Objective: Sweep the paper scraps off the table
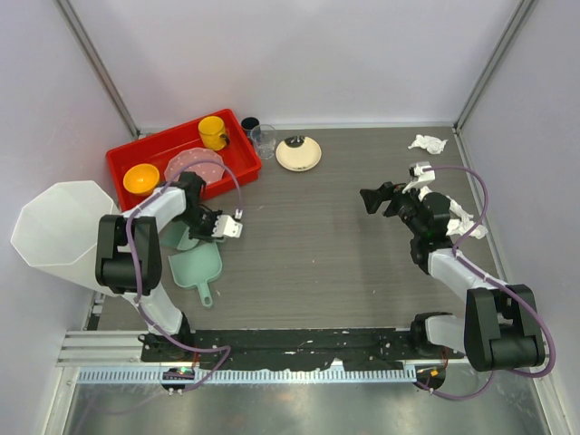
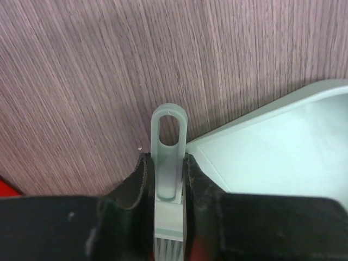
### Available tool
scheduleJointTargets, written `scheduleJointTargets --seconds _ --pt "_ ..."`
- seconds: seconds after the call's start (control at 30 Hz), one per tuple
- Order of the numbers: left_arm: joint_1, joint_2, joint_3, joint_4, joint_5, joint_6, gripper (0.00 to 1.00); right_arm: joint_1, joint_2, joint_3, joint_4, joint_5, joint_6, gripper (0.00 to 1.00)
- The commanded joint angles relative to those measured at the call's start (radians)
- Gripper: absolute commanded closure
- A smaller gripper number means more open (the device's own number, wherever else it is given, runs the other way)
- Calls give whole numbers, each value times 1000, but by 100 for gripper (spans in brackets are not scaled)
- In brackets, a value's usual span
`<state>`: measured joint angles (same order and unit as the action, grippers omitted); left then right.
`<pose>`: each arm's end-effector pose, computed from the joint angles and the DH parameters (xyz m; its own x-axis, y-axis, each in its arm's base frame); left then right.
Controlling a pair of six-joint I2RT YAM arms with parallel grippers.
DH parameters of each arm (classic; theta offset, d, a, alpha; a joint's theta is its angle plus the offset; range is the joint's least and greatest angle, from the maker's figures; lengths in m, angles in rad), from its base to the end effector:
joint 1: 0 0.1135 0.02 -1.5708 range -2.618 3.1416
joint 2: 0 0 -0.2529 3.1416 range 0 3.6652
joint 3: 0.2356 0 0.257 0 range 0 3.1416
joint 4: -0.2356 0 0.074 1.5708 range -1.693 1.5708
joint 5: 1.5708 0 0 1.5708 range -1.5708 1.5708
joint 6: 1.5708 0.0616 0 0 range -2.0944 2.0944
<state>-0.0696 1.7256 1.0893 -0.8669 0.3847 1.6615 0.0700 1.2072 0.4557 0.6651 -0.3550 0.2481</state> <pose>0.3021 -0.0442 0.1323 0.1795 0.9128 -0.3668 0.9831 -0.1527 0.1012 0.2827 0.0413 0.2117 -0.1844 0.2179 -0.9584 -0.3773 0.8847 0.2737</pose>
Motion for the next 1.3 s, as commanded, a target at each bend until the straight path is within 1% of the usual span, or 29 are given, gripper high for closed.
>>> scheduleJointTargets --seconds 0.0,0.03,0.13,0.2,0.23,0.3,0.33,0.4,0.43,0.47,0.5,0.53,0.57,0.6,0.63,0.67,0.7,0.73,0.8,0.83,0.9,0.97,1.1,1.2,1.27 --pt "2 -15 1 11 28 0 97 5 2 38 51 -13 17 10" --pt "2 -18 4 12 34 -5 100 4 -3 38 51 -13 19 10" --pt "2 -44 12 16 75 -38 100 5 -14 40 47 -10 36 10" --pt "4 -75 24 19 134 -80 100 8 -21 58 10 16 52 10" --pt "2 -89 43 25 157 -150 100 8 -24 69 -13 33 69 12" --pt "2 -124 61 35 222 -233 100 14 -25 118 -106 85 97 13" --pt "2 -136 78 46 244 -305 100 17 -21 161 -172 99 132 16" --pt "2 -171 90 66 301 -383 100 36 -5 208 -231 117 169 17" --pt "1 -182 99 97 319 -423 100 50 3 257 -281 119 196 17" --pt "-1 -195 106 112 342 -519 100 69 14 285 -304 123 204 17" --pt "-1 -221 112 135 373 -572 100 132 34 313 -327 145 200 17" --pt "-4 -239 112 196 388 -642 100 166 47 377 -385 168 188 16" --pt "-9 -256 110 233 398 -777 100 210 60 411 -418 195 163 15" --pt "-18 -271 107 273 402 -864 100 247 93 447 -449 223 157 15" --pt "-25 -314 97 343 408 -926 100 310 112 516 -494 225 157 14" --pt "-44 -333 87 374 404 -1030 100 332 130 549 -508 215 186 14" --pt "-58 -356 78 400 393 -1063 100 350 153 578 -515 200 213 14" --pt "-76 -382 66 420 376 -1086 100 376 193 631 -521 151 250 14" --pt "-122 -389 69 417 326 -1158 100 399 236 676 -515 107 345 14" --pt "-131 -390 75 414 315 -1187 100 413 280 716 -503 72 367 14" --pt "-151 -391 72 416 298 -1224 100 462 319 757 -501 44 402 14" --pt "-174 -399 63 416 286 -1223 100 500 388 816 -507 -5 424 14" --pt "-197 -396 57 408 273 -1203 100 524 489 871 -475 -105 510 14" --pt "-214 -391 58 422 238 -1184 100 547 537 896 -469 -136 526 21" --pt "-222 -388 61 425 218 -1172 100 559 551 910 -463 -160 527 22"
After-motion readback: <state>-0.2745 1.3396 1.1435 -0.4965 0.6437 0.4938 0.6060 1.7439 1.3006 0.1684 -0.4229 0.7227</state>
